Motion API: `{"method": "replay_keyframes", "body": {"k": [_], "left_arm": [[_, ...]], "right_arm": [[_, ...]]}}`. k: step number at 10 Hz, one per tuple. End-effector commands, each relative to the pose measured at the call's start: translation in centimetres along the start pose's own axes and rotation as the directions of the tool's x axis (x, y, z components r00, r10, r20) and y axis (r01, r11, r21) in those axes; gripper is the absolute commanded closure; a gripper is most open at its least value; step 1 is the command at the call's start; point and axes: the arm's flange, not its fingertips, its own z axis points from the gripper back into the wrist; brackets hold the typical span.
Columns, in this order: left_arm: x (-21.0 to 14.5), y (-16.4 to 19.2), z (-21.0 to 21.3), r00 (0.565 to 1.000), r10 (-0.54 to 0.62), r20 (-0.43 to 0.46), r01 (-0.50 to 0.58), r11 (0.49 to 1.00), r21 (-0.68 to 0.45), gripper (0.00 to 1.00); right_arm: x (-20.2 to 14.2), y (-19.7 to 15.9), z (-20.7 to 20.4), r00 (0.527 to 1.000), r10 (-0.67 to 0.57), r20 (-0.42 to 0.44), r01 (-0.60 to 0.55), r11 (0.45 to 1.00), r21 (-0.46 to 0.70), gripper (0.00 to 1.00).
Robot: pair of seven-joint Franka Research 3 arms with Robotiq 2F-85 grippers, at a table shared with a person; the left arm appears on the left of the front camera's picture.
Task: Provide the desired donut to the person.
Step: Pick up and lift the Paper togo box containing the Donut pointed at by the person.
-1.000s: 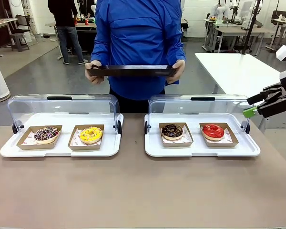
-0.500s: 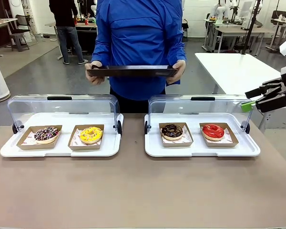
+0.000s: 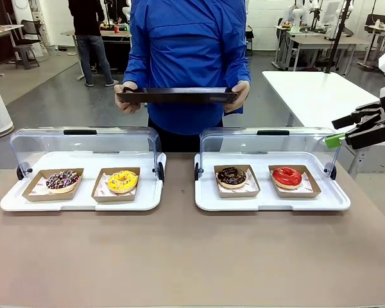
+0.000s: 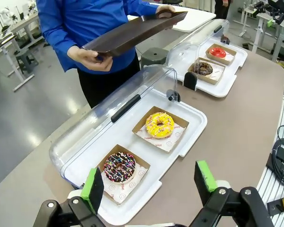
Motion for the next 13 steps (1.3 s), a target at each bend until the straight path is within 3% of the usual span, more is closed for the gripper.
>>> {"method": "replay_keyframes", "body": {"k": [1, 13], "left_arm": [[-0.04, -0.06, 0.02, 1.0, 0.005, 0.0, -0.005, 1.0, -0.007, 0.0], [-0.04, -0.06, 0.02, 1.0, 0.005, 0.0, -0.005, 1.0, -0.007, 0.0]], "right_arm": [[-0.13, -0.04, 0.08, 1.0, 0.003, -0.001, -0.003, 1.0, 0.005, 0.0], [-0.13, -0.04, 0.08, 1.0, 0.003, -0.001, -0.003, 1.0, 0.005, 0.0]]}}
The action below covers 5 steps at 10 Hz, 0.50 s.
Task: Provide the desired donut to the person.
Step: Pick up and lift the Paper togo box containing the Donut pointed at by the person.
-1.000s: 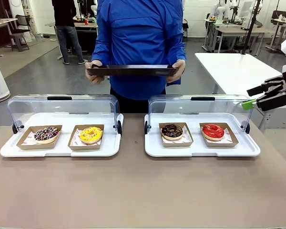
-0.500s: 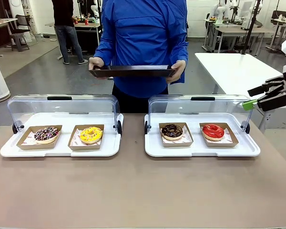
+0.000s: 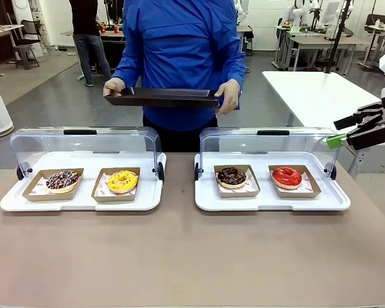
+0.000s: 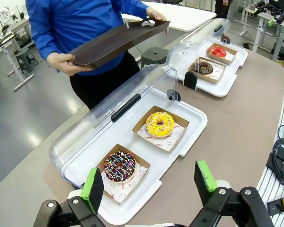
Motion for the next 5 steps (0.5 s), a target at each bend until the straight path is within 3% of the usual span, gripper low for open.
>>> {"method": "replay_keyframes", "body": {"k": [1, 5], "left_arm": [[0.0, -0.06, 0.03, 1.0, 0.004, 0.003, -0.004, 1.0, -0.006, 0.0], [0.0, -0.06, 0.03, 1.0, 0.004, 0.003, -0.004, 1.0, -0.006, 0.0]], "right_arm": [[-0.01, -0.15, -0.25, 1.0, 0.006, 0.015, -0.007, 1.0, 0.012, 0.0], [-0.01, -0.15, -0.25, 1.0, 0.006, 0.015, -0.007, 1.0, 0.012, 0.0]]}}
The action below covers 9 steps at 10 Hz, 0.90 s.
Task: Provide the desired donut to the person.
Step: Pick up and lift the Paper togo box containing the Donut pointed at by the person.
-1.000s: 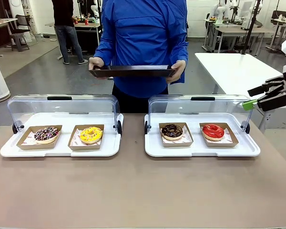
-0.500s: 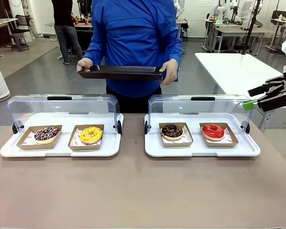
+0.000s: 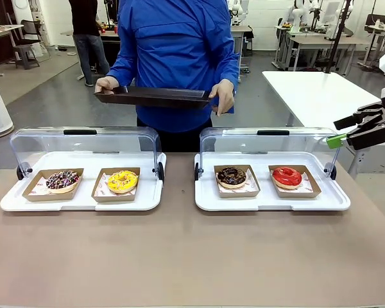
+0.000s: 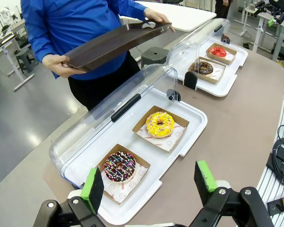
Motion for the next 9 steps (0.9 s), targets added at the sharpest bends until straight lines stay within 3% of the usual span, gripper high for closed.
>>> {"method": "replay_keyframes", "body": {"k": [1, 9], "left_arm": [[0.0, -0.06, 0.03, 1.0, 0.004, 0.003, -0.004, 1.0, -0.006, 0.0], [0.0, -0.06, 0.03, 1.0, 0.004, 0.003, -0.004, 1.0, -0.006, 0.0]], "right_arm": [[-0.01, -0.16, -0.24, 1.0, 0.006, 0.016, -0.006, 1.0, 0.011, 0.0], [-0.01, -0.16, -0.24, 1.0, 0.006, 0.016, -0.006, 1.0, 0.011, 0.0]]}}
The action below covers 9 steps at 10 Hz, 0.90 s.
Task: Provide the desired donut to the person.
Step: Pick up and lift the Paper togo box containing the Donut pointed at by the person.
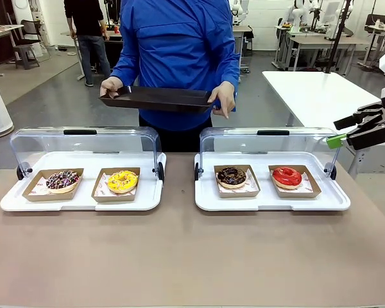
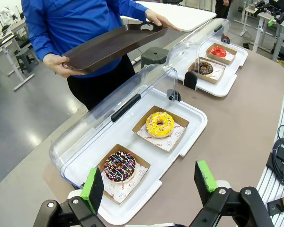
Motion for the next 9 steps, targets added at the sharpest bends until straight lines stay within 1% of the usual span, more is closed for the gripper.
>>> {"method": "replay_keyframes", "body": {"k": [1, 9], "left_arm": [[0.0, -0.06, 0.03, 1.0, 0.004, 0.003, -0.004, 1.0, -0.006, 0.0], [0.0, -0.06, 0.03, 1.0, 0.004, 0.003, -0.004, 1.0, -0.006, 0.0]], "right_arm": [[-0.01, -0.16, -0.24, 1.0, 0.006, 0.016, -0.006, 1.0, 0.011, 0.0], [-0.01, -0.16, -0.24, 1.0, 0.006, 0.016, -0.006, 1.0, 0.011, 0.0]]}}
